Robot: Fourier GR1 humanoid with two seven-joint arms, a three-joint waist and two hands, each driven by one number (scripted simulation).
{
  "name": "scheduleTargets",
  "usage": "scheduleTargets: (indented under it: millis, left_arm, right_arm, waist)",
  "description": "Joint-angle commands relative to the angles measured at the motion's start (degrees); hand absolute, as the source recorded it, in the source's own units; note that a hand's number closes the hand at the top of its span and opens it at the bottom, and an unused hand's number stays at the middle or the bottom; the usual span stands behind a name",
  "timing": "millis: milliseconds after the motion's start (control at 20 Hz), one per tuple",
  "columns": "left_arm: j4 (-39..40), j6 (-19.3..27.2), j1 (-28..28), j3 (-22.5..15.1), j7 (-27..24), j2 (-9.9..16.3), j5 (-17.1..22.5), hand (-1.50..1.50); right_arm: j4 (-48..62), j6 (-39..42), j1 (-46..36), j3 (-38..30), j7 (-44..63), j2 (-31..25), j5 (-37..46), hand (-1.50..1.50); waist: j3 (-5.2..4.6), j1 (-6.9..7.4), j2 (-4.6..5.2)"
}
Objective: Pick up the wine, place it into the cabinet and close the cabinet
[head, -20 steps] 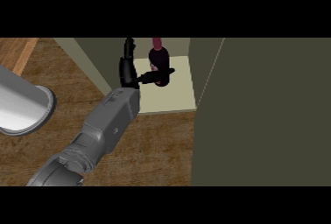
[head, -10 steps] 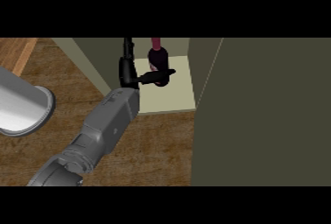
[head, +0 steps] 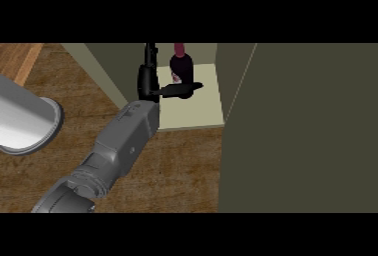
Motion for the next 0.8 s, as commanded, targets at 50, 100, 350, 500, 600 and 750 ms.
scheduleTargets:
  millis: [50,100,350,500,600,750]
  left_arm:
    - [0.7,-2.8,3.5,0.3,-1.1,0.6,-0.2,-1.5]
    - [0.6,-2.8,3.5,0.2,-1.4,0.1,0.6,-1.5]
    - [-0.3,-4.6,3.2,0.2,-1.5,0.1,3.6,-1.5]
    - [-1.6,-7.6,6.2,-0.2,-2.4,0.1,5.0,-1.5]
    - [-2.4,-5.7,5.8,-2.6,-1.5,0.1,7.7,-1.5]
    - [-4.1,-5.4,5.6,-5.1,-1.3,0.1,9.7,-1.5]
  right_arm:
    - [-5.6,-1.0,2.4,0.3,2.7,0.1,-1.8,-1.5]
    - [-5.0,-0.4,-0.3,-1.7,5.1,-2.0,-4.6,-1.5]
    - [-4.5,-1.0,-0.3,0.2,4.6,-0.8,-3.3,-1.5]
    - [-3.8,-0.7,0.6,-0.3,3.0,-0.6,-2.8,-1.5]
    - [-3.8,-0.4,0.8,-0.1,3.3,-0.8,-3.2,-1.5]
    - [-3.8,-3.3,-1.9,0.4,4.9,0.4,-2.3,-1.5]
  waist:
    - [-0.14,1.16,-0.31]
    - [-0.15,0.7,-0.28]
    - [-0.17,-0.2,-0.29]
    - [-0.13,1.17,-0.75]
    - [-0.12,0.2,-1.0]
    - [-0.14,0.23,-0.88]
